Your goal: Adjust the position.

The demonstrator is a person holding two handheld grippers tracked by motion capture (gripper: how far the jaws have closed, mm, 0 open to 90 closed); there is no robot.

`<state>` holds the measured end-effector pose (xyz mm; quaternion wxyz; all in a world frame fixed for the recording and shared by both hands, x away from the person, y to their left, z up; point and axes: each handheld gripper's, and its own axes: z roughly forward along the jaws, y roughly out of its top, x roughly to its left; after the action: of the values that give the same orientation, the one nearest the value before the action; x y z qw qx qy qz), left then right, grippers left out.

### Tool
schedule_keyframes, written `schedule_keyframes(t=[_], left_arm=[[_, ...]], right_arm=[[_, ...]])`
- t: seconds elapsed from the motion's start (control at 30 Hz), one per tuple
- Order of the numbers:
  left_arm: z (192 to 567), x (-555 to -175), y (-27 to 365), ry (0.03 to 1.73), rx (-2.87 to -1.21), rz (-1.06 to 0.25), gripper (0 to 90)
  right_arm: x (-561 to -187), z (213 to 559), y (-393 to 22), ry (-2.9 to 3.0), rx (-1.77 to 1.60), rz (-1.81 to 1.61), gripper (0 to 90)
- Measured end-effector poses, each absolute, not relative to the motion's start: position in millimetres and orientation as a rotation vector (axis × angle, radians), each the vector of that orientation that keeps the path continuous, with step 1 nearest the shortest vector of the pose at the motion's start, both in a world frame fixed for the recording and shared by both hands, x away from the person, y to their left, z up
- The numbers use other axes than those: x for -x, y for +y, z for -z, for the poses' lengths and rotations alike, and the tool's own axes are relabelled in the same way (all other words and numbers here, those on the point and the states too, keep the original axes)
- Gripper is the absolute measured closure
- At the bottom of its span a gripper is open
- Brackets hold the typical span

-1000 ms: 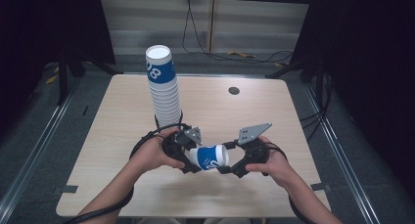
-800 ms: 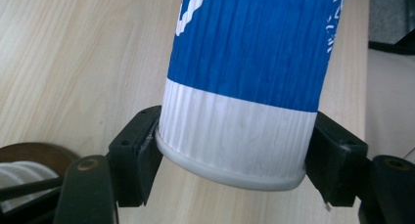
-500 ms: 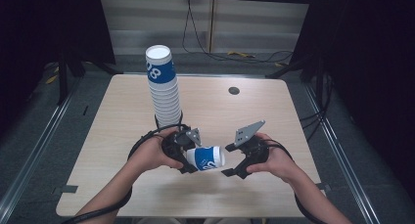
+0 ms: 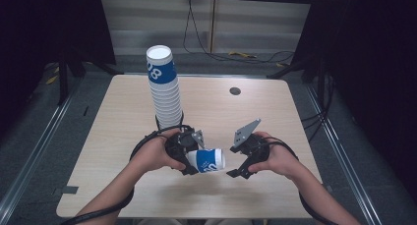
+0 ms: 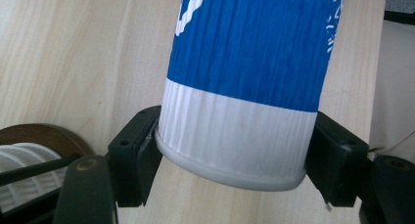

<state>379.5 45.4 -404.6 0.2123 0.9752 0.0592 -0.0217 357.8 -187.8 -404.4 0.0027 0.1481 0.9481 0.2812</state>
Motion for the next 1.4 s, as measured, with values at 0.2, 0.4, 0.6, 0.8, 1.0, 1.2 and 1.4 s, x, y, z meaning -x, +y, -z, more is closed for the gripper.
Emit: schedule_keyframes(t=[0.2,0.4,0.6,0.8,1.0,1.2,1.4], left_arm=[[404,-379,44,0.159,-2.721,0.057,29.5],[403,-379,43,0.150,-2.733,0.054,29.5],[403,-377,40,0.145,-2.742,0.063,29.3],[403,-377,37,0.140,-2.747,0.058,29.2],[404,-376,35,0.126,-2.758,0.070,29.2],[405,-376,33,0.126,-2.761,0.075,29.2],[405,-376,31,0.111,-2.775,0.070,29.0]], right_arm=[[-359,405,-185,2.990,-0.440,-0.835,13.9],[-358,405,-181,3.007,-0.413,-0.810,13.9],[-359,405,-175,3.019,-0.367,-0.777,13.9],[-359,406,-170,3.026,-0.347,-0.766,15.6],[-360,406,-166,3.039,-0.351,-0.747,17.5],[-361,406,-165,3.035,-0.333,-0.755,19.5],[-361,405,-163,3.040,-0.340,-0.753,22.2]])
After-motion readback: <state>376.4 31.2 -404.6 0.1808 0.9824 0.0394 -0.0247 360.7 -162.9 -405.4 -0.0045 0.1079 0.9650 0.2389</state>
